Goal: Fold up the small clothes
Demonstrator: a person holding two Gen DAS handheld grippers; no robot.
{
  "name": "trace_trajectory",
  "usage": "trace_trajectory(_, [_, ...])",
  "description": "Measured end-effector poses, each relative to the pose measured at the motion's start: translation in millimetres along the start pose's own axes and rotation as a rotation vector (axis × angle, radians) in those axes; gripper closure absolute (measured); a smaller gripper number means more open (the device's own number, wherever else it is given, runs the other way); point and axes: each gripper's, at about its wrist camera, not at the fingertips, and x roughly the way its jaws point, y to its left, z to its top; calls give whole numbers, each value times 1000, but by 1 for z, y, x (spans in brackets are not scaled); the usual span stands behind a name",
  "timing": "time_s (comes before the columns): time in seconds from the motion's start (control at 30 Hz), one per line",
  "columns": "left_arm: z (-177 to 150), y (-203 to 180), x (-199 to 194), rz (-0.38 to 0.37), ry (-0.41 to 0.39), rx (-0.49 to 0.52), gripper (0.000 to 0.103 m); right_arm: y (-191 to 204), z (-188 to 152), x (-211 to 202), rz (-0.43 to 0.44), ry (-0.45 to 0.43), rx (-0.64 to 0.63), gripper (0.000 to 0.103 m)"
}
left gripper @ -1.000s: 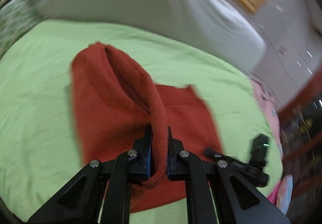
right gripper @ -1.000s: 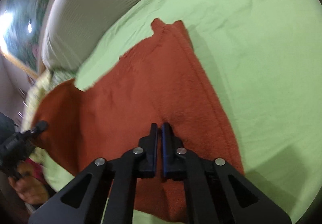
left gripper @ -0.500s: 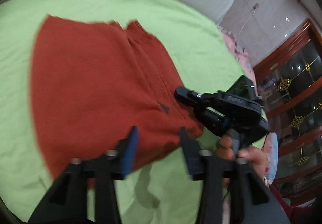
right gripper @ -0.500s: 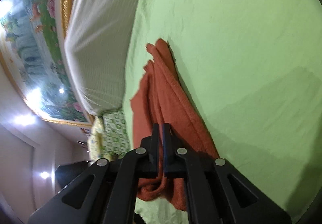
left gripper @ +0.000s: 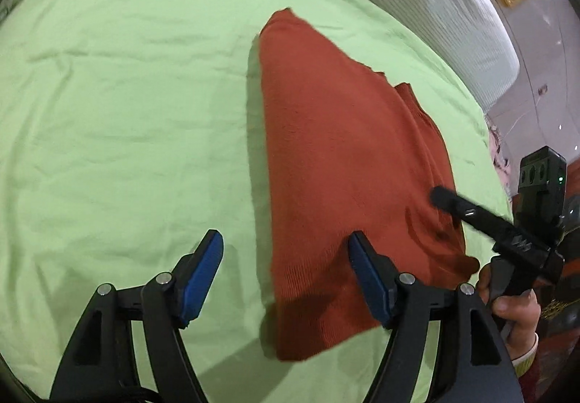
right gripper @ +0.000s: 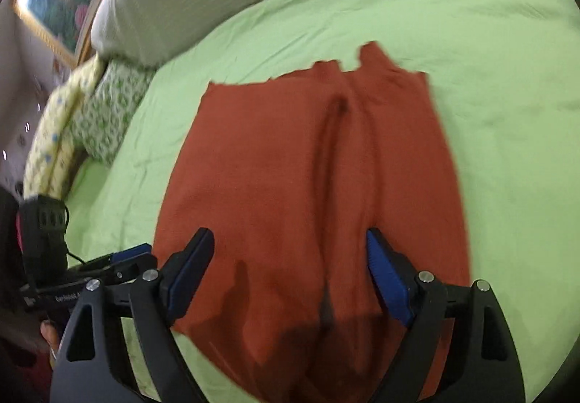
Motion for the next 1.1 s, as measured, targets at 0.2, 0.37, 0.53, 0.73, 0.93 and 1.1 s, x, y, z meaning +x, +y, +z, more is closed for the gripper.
trace_trajectory(0.2, [4, 0, 19, 13, 16, 3, 26, 11, 0, 26, -94, 81, -81, 83])
trace_trajectory(0.37, [17, -22, 36, 24, 40, 46, 33, 5, 9, 5, -50, 19, -33, 91])
trace_trajectory(0.53, [26, -57, 29, 55, 46, 133, 30, 21, 26, -51, -46, -122, -64, 91])
trace_trajectory(0.73, [19, -62, 55, 101, 101, 127, 30, -26, 5, -19, -128, -10, 35, 86])
trace_trajectory(0.93, [26, -50, 30, 106, 51, 129, 30, -37, -17, -31, -151, -101, 102, 63])
trace_trajectory(1.1, [47, -46, 32, 97, 43, 87, 29, -27, -8, -45, -176, -171, 60, 19])
